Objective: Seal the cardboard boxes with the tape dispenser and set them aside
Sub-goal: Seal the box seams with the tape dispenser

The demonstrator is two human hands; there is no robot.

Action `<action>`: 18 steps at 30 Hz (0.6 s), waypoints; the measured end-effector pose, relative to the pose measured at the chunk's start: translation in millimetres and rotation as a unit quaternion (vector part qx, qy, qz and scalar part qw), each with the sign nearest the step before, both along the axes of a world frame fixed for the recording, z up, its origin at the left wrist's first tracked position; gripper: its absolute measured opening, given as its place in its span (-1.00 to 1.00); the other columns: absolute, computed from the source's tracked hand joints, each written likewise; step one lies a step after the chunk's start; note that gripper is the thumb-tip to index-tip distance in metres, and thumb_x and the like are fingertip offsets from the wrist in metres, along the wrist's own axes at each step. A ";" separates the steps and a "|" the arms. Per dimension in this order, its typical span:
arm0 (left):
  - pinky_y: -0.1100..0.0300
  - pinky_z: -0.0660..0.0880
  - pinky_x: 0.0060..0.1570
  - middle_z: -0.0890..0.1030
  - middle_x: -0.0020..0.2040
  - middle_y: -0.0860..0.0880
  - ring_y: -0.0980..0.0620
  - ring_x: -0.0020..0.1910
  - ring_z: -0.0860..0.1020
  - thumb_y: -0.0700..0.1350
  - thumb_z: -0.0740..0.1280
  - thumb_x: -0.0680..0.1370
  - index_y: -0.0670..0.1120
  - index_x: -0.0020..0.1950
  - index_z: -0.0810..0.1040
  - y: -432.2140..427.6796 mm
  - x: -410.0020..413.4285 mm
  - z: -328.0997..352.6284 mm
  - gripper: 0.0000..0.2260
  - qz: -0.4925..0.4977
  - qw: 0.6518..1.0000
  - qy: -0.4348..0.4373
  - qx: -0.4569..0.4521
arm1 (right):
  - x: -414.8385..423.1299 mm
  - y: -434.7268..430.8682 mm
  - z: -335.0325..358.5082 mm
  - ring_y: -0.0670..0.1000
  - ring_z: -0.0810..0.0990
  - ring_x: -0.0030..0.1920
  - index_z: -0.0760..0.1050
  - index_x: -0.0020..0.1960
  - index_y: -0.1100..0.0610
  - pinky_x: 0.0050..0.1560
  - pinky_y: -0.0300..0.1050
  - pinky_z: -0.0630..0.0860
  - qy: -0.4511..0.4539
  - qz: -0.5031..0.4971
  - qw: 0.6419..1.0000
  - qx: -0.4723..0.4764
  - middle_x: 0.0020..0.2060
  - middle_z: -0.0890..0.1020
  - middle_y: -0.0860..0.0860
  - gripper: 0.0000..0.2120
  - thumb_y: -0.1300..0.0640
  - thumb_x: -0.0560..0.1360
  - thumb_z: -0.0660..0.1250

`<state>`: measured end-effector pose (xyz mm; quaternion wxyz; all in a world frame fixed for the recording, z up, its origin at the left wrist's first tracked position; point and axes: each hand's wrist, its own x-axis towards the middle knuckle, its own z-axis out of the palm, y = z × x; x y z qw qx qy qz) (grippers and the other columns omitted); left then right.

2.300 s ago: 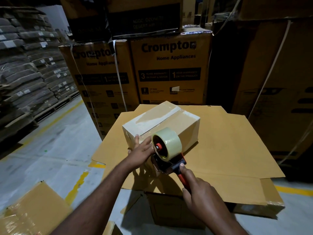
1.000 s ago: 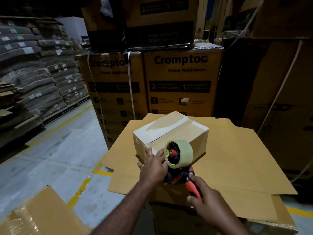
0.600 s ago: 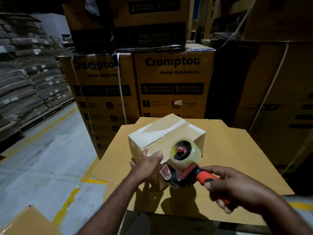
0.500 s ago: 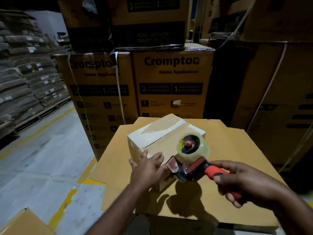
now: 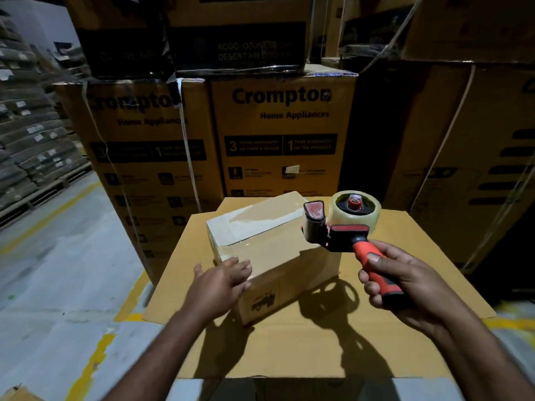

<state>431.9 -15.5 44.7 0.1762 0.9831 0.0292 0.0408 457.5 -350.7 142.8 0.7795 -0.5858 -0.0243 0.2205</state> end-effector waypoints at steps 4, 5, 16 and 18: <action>-0.06 0.44 0.36 0.70 0.10 0.11 0.03 0.18 0.61 0.15 0.30 0.63 0.07 0.17 0.70 -38.8 16.6 47.5 -0.73 0.085 0.976 -0.056 -0.192 | -1.8 12.4 -6.0 0.09 0.51 -0.40 0.38 0.44 -0.03 -0.46 -0.07 0.51 -0.056 -0.038 0.996 -0.053 -0.25 0.58 0.25 -0.44 0.24 0.48 0.37; -0.04 0.54 0.25 0.71 0.02 0.06 0.02 0.08 0.64 0.16 0.30 0.63 0.01 0.07 0.72 -53.7 25.5 59.1 -0.70 0.117 0.946 -0.064 -0.296 | -1.6 13.2 -6.6 0.11 0.52 -0.40 0.37 0.46 -0.04 -0.44 -0.04 0.52 -0.078 -0.046 0.993 -0.077 -0.24 0.59 0.25 -0.43 0.26 0.50 0.37; -0.34 0.40 0.31 0.72 0.00 -0.22 -0.19 0.13 0.64 0.33 0.11 0.64 -0.23 0.10 0.62 -146.4 140.6 92.9 -0.37 0.096 0.602 0.121 -0.784 | 50.3 -15.1 -20.9 0.06 0.64 -0.05 0.13 0.50 -0.39 -0.08 0.12 0.66 -0.318 -0.119 0.878 -0.338 0.17 0.50 -0.10 -0.32 -0.05 0.54 0.40; -0.35 0.47 0.19 0.70 0.06 -0.25 -0.23 0.14 0.63 0.30 0.17 0.63 -0.25 0.08 0.60 -153.2 153.8 91.2 -0.41 0.150 0.560 0.108 -0.807 | 66.3 -26.3 -22.6 0.04 0.65 -0.04 0.09 0.53 -0.37 -0.07 0.08 0.67 -0.340 -0.108 0.865 -0.354 0.18 0.52 -0.08 -0.29 -0.05 0.54 0.39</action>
